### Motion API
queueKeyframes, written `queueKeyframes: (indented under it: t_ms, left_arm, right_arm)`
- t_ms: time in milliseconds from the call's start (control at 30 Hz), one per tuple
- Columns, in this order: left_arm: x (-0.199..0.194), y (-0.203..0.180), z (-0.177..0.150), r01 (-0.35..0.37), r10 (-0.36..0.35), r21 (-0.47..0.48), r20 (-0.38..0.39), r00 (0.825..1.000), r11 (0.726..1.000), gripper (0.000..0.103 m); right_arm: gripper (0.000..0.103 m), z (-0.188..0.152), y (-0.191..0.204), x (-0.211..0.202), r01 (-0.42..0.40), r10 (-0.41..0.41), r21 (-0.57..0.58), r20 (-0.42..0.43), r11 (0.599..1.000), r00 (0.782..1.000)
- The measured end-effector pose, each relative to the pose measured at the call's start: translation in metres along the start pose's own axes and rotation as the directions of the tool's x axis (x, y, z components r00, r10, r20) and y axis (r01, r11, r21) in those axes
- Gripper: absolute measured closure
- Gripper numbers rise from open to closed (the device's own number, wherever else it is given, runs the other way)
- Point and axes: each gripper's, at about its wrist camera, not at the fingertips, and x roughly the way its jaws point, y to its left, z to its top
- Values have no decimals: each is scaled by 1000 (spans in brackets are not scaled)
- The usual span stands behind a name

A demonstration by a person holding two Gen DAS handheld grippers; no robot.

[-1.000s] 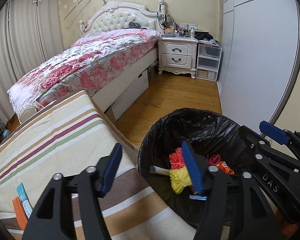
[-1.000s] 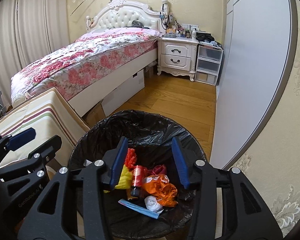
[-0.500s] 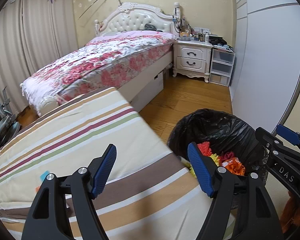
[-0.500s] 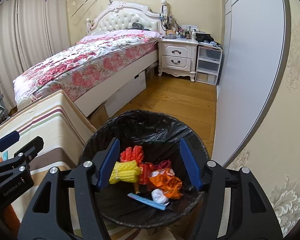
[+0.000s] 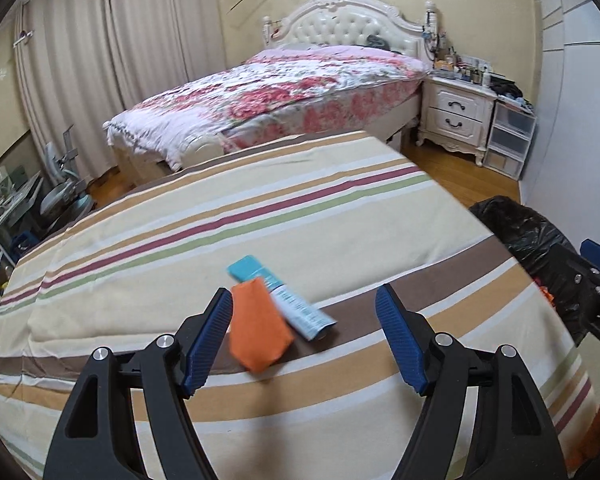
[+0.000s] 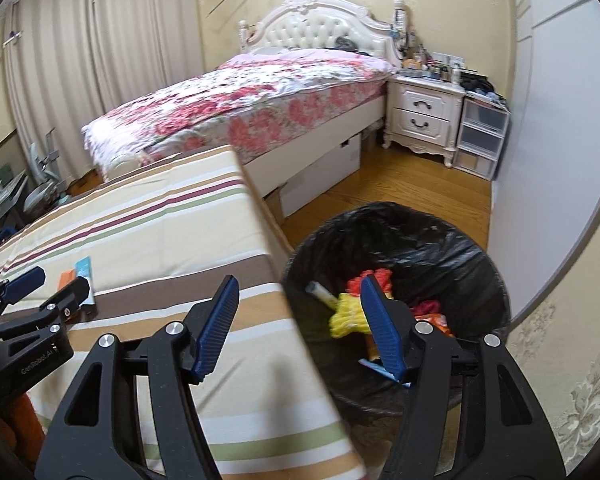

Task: Collect trash
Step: 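Grasp the orange cloth with the left gripper while the right gripper grasps the teal tube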

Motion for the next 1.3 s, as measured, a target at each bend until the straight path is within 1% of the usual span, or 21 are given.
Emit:
queueKeyframes:
  t_ms: [100,233,367,500,633,733,833,867,900,967,1100,1300]
  left_arm:
    - [9,18,-5,-36,35,-27,-30,999,999,31]
    - [20,30,-3,-47,45,-41,-57,997,998,31]
    - [27,41,-6,-47,43,-47,-86,995,998,31]
    - [26,57,-12,-36,27,-85,-105,994,996,31]
    - [21,68,-18,-39,27,-116,-107,994,992,31]
    - [20,64,-17,-33,22,-103,-98,995,994,31]
    - [22,56,-13,-18,14,-54,-77,997,998,37]
    - [26,55,-12,-14,11,-41,-81,997,999,44]
    - [28,55,-12,-5,2,-39,-90,996,999,55]
    - [31,59,-12,31,-36,-52,-104,994,998,65]
    - [28,63,-15,44,-50,-59,-98,994,997,66]
    - [17,82,-23,9,-15,-71,-82,997,997,66]
  right_arm:
    - [41,0,17,4,-26,26,-21,-13,999,1000]
    - [41,-2,34,11,-47,46,-43,-36,998,998]
    - [41,-5,46,15,-63,60,-67,-52,996,997]
    - [41,-5,54,15,-75,70,-85,-55,994,996]
    - [40,-8,58,15,-85,80,-91,-58,992,995]
    - [40,-10,61,16,-90,84,-96,-65,991,994]
    - [40,-11,63,16,-94,87,-101,-69,990,994]
    - [40,-11,63,16,-93,86,-102,-70,990,994]
    - [40,-11,63,16,-94,87,-102,-70,990,994]
    - [40,-11,66,15,-98,90,-106,-71,990,993]
    - [40,-13,73,16,-109,100,-123,-75,986,992]
    - [40,-14,95,17,-145,131,-166,-90,975,987]
